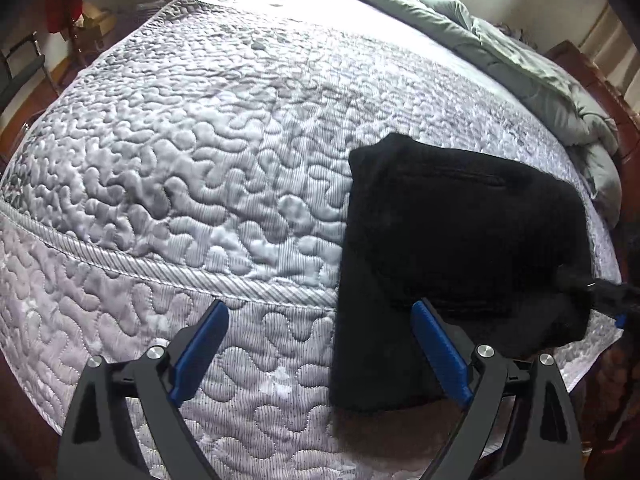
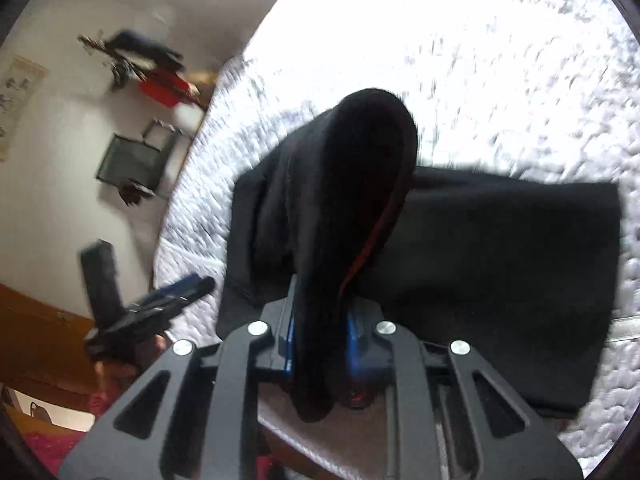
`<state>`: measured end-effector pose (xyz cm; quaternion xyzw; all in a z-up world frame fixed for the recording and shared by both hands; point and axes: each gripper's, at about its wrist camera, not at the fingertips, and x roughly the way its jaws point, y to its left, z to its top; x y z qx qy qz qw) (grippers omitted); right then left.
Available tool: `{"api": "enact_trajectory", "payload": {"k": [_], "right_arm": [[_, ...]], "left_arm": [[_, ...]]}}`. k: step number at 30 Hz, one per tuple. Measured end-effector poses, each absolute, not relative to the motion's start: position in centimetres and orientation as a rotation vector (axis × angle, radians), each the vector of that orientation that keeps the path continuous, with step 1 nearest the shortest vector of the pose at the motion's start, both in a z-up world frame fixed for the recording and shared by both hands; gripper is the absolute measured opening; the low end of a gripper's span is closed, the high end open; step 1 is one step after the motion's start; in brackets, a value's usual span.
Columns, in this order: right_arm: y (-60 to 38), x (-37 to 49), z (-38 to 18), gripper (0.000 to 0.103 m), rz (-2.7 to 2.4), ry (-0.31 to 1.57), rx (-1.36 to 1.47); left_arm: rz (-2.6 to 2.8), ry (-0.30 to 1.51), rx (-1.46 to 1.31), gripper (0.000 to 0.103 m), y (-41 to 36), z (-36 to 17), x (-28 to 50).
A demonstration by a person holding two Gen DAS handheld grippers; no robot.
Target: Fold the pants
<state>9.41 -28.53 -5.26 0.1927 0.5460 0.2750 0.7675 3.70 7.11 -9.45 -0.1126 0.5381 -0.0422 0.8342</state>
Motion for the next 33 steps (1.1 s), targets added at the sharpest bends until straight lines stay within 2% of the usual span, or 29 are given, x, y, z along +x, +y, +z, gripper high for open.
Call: {"api": "enact_trajectory", "payload": {"k": [10,11,14,18,20,21,22,24,26,28,33], "right_arm": [[-36.0,7.4,-1.6,0.017,0.506,1.1,0.433],[-36.5,7.3,-1.6,0.016,0.495,1.097,0.435],[-37.7,7.3,-2.3,0.003,0.438,1.107,0.446],[-39.7,6.9,-3.4,0.0,0.392,1.117,0.461],[-40.0,7.0,-4.2,0.006,0.394,1.14,0.486],[-40.2,7.0,-4.6,0.012,0.392,1.153,0.477],[-40.2,7.0,-5.1,0.033,0.391,1.17,0.463],[-39.6,7.2,-6.0,0.067,0.381,1.187,0.457],[-39.1,7.4,-6.9,0.069,0.387,1.206,0.45],[-38.4,8.0,-7.9,0.077,0.371,1.237,0.439],[-36.8,9.7,-11.2,0.078,0.403,1.315,0.453]], "left_arm": [[-0.182,1.142,-0.17,0.093,2.4,-8.6,4.4],[-0.189,1.145,-0.16,0.093,1.9,-8.7,4.5],[-0.207,1.156,-0.128,0.093,0.4,-9.2,4.7],[-0.223,1.189,-0.079,0.093,-1.8,-10.5,5.4],[-0.225,1.206,-0.054,0.093,-2.6,-11.1,5.6],[-0.226,1.211,-0.047,0.093,-3.0,-11.4,5.6],[-0.231,1.213,-0.048,0.093,-3.2,-11.6,5.6],[-0.237,1.209,-0.047,0.093,-3.4,-11.4,5.4],[-0.232,1.206,-0.032,0.093,-3.5,-11.3,5.4],[-0.219,1.202,-0.019,0.093,-3.4,-11.0,5.2],[-0.203,1.199,-0.034,0.093,-2.8,-10.6,5.4]]}}
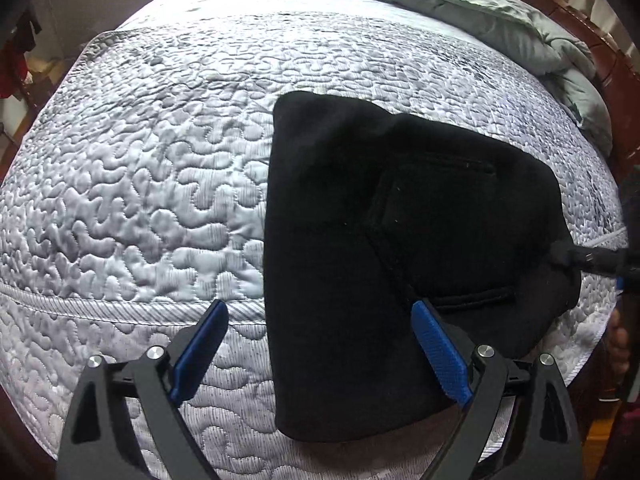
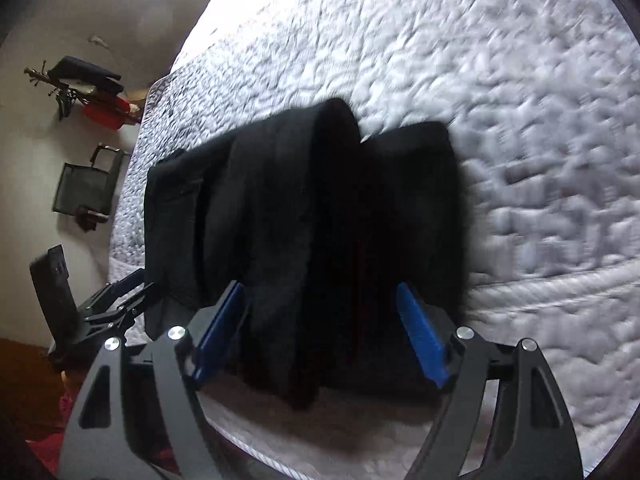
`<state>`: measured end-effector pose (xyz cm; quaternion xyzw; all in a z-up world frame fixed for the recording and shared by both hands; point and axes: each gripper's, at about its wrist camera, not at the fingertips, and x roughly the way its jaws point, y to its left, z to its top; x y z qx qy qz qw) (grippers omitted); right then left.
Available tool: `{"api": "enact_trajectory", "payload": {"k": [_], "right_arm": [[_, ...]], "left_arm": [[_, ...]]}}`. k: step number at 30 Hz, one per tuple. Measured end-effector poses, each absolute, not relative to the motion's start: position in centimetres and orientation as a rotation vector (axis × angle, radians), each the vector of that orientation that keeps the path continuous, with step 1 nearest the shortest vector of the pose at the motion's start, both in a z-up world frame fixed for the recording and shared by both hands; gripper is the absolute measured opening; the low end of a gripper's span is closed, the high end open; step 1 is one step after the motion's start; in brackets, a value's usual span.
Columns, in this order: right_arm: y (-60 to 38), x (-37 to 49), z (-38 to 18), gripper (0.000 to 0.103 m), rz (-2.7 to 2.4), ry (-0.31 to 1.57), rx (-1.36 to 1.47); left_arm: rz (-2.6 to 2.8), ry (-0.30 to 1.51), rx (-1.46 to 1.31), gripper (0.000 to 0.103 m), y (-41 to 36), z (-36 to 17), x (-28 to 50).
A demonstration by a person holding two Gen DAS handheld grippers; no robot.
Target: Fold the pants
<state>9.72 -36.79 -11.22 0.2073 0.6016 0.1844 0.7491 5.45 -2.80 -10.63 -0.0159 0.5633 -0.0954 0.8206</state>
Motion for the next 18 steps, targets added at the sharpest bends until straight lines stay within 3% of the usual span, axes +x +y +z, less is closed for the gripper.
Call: {"api": "enact_trajectory", "payload": {"k": [2,4,6,13,18], "right_arm": [[-35.6,10.0,-11.8,0.071,0.43,1.323,0.423],[-34.8,10.2,-11.6,0.027,0.477,1.322,0.418],[-34.9,10.2,-11.1,0.019,0.511,1.311,0.465],[-37.5,8.5,-5.3,0.017,0.544,1.143,0.471],[-40.0,7.6,-4.8,0.017,0.479,1.143,0.447]], "left_arm": [[-0.203,1.203,-0.034,0.093,-2.5,-10.7,5.5],[-0.2,1.206,-0.032,0.093,-2.5,-10.8,5.6],[-0.197,1.209,-0.034,0.093,-2.5,-10.8,5.6],[-0.21,1.182,-0.067,0.094,-2.1,-9.6,6.0],[-0.228,1.166,-0.025,0.096,-3.3,-9.5,6.2]]}}
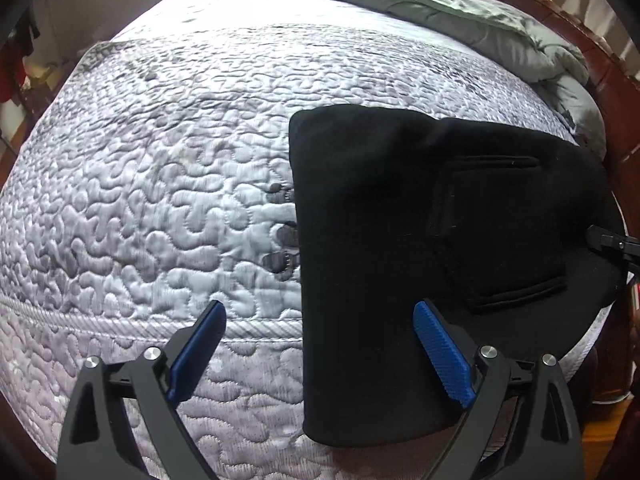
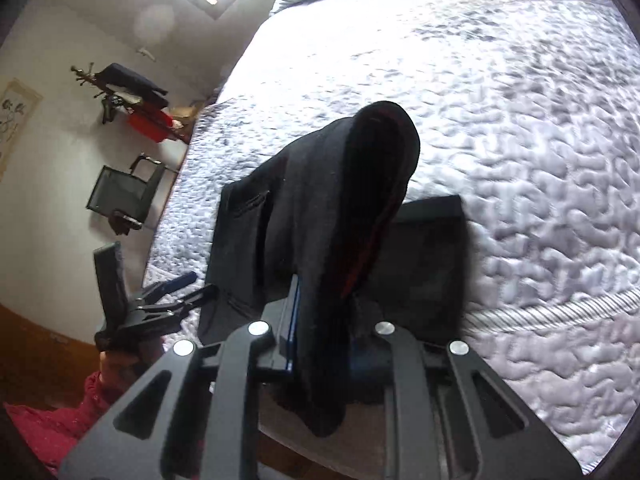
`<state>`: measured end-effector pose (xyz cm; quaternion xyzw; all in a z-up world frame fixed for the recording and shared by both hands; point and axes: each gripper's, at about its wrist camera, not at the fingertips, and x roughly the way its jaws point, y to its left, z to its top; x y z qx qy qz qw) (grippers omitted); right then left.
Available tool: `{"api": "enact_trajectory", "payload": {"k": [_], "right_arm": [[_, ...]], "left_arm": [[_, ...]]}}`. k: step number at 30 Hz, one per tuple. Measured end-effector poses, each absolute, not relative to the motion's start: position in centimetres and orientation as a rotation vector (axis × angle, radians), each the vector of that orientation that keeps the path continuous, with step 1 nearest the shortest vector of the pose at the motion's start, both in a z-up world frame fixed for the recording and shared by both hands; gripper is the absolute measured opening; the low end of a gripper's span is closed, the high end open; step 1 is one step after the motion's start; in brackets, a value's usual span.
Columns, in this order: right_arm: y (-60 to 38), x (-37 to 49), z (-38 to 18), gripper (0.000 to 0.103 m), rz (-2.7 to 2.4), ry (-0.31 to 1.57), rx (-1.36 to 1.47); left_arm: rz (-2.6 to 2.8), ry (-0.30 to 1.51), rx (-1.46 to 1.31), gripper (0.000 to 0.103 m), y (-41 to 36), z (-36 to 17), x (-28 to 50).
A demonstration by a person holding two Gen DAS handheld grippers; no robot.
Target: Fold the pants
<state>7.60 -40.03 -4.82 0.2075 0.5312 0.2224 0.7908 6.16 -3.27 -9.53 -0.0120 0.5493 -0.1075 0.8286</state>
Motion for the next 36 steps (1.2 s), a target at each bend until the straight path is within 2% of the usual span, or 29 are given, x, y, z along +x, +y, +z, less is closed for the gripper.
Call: {"api": "enact_trajectory", "payload": {"k": [6,10,11,13,15,18,24,26,27,29,31,36], "right_arm": [[-40.5,8.8,-11.6,0.019,0.39,1.29,0.439],[-40.8,8.7,-12.0,0.023,0.408,1.283,0.463],[-40.8,8.6,-11.6,0.026,0.417,1.279,0.443],[-40.7,8.4,-10.8,0.044,0.434,1.284,0.407],[-41.1,8.4,-9.3,0.056,0.411,1.243,0.386],[-42.2,9.1,-7.7,0.061,0.396,1.189,0.407],[-41.9,12.3,-6.9,0.058,0.383,1.19,0.362],[-41.4,13.6,-7.2,0.052,0.374,1.199,0.349],[-41.1,14.1,-7.3,0.041,0.367,1.202,0.348],[-41.1,15.1,-7.7,0.03,0.366,1.205,0.371],[-41.1,15.4,-7.5,0.024,0.362,1.197,0.381],[-42.2,16.2,-9.6,0.02,0.321,1.234,0.476]], "left_arm": [[-0.214,1.205,0.028,0.099,-4.3,-12.0,6.8],[-0.215,1.213,-0.011,0.1,-4.0,-11.9,6.9],[-0.208,1.21,-0.016,0.1,-3.9,-11.6,6.9],[-0.201,1.19,0.003,0.099,-4.0,-10.9,6.7],[-0.21,1.167,0.042,0.099,-4.4,-10.2,6.5],[-0.234,1.157,0.063,0.099,-5.0,-9.3,6.5],[-0.258,1.163,0.07,0.099,-6.6,-9.4,6.6],[-0.256,1.174,0.065,0.099,-7.0,-9.8,6.6],[-0.253,1.178,0.062,0.099,-7.1,-9.9,6.6],[-0.25,1.184,0.053,0.099,-7.0,-10.1,6.7],[-0.247,1.182,0.051,0.099,-7.1,-10.1,6.7],[-0.254,1.178,0.041,0.099,-6.8,-10.4,6.8]]}}
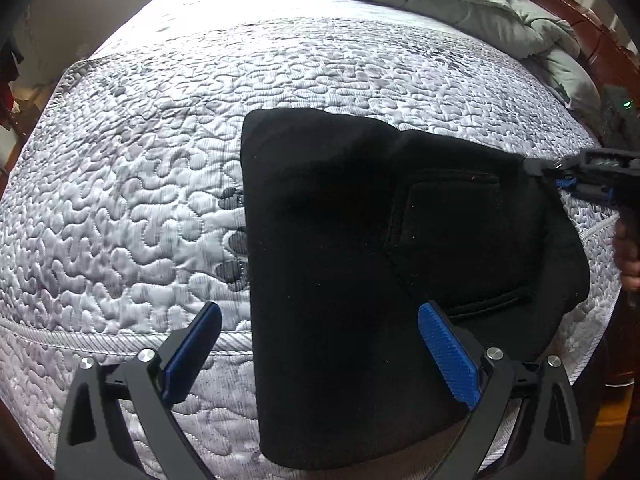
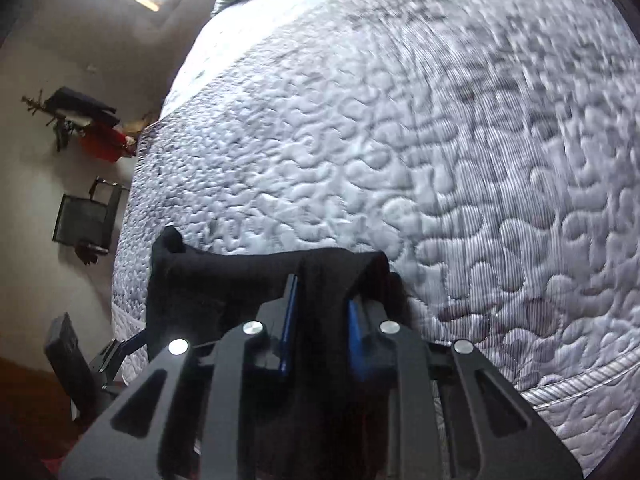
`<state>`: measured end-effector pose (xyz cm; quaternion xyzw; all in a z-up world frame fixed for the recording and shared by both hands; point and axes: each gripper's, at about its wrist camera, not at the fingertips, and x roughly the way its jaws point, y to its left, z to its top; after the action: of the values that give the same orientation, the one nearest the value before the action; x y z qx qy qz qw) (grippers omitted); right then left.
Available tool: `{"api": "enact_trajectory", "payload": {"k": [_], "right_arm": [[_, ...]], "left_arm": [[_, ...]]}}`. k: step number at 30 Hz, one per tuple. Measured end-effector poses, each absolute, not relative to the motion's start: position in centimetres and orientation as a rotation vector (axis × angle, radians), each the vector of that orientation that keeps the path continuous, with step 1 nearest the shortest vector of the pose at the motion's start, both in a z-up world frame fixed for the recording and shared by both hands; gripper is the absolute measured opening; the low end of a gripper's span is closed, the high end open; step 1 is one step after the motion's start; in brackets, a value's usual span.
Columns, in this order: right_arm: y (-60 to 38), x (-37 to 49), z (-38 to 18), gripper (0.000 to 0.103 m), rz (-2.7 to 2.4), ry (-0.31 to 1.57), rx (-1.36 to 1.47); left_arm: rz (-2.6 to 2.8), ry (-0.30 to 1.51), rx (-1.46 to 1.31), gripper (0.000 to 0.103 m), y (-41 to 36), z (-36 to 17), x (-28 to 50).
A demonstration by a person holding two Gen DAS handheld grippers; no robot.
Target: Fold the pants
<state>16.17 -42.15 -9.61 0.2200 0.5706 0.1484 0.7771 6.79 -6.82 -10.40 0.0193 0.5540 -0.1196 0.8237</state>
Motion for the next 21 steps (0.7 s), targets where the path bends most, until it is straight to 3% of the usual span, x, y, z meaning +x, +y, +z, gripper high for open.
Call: {"api": "enact_trajectory", "payload": {"k": [5,6,7,8,15,19,20,21], "right_arm": [[-42.2,16.1,-10.1,0.024,0.316,1.229,0.501],[-42.3,15.8,-9.7,0.031,0.327,1.218,0.506],[-42.5,15.5,-9.4,0.046,0.328,1.214,0.506],[-42.6,14.8,-8.9,0.051,0.326,1.211,0.493],[-41.9,9.1,-8.0,0.061,0.361,1.232,0.414],[-40.8,6.7,-9.2,0.06,0.348,1.282,0.365],[-40.6,6.5,-9.4,0.057,0.344,1.283,0.353],[-40.4,6.3,-9.5,0.045,0.351,1.285,0.347]], "left_arm": [[-0.26,1.183,0.044,0.099,-7.1,-10.9,6.9],[-0.261,1.183,0.043,0.099,-7.1,-10.9,6.8],[-0.264,1.183,0.036,0.099,-7.0,-10.8,6.8],[-0.266,1.184,0.028,0.099,-6.9,-10.7,6.8],[-0.286,1.177,0.005,0.099,-6.8,-9.9,6.5],[-0.296,1.167,-0.002,0.099,-6.8,-9.4,6.2],[-0.296,1.164,0.0,0.099,-6.8,-9.3,6.1],[-0.296,1.16,0.003,0.099,-6.8,-9.1,6.0]]}}
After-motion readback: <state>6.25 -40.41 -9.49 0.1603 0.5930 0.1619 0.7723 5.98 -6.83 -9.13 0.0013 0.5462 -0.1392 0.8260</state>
